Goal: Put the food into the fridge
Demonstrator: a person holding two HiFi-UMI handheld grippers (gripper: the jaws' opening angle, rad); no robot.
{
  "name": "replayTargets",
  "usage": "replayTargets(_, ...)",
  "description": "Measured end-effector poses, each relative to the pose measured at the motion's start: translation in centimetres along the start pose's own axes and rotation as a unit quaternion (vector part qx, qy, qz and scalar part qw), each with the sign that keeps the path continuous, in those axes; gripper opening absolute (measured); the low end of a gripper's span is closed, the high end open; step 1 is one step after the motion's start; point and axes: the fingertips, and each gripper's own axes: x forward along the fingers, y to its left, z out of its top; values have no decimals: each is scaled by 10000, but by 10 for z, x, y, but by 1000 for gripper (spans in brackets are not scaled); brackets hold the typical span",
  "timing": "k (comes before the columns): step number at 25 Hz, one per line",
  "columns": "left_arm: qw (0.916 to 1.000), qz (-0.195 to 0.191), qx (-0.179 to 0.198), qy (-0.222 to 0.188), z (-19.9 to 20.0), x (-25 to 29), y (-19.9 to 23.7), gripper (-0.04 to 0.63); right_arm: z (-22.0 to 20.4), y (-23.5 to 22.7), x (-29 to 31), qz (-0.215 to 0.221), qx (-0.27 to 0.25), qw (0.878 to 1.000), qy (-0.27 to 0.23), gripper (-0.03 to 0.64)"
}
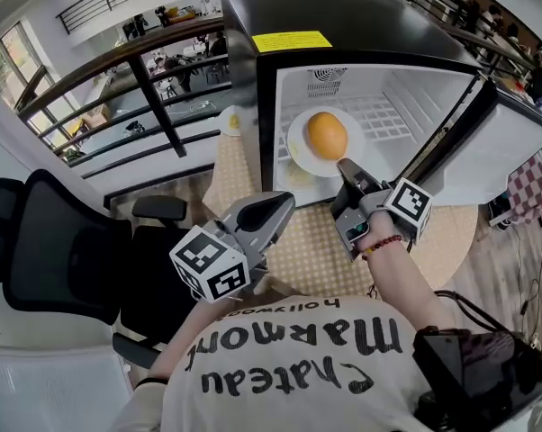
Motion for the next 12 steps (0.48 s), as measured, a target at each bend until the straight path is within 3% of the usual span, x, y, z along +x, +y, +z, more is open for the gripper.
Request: replayTargets(12,9997,-235,-79,-26,-3,5,3,5,11,7,27,-177,-563,9982,-90,27)
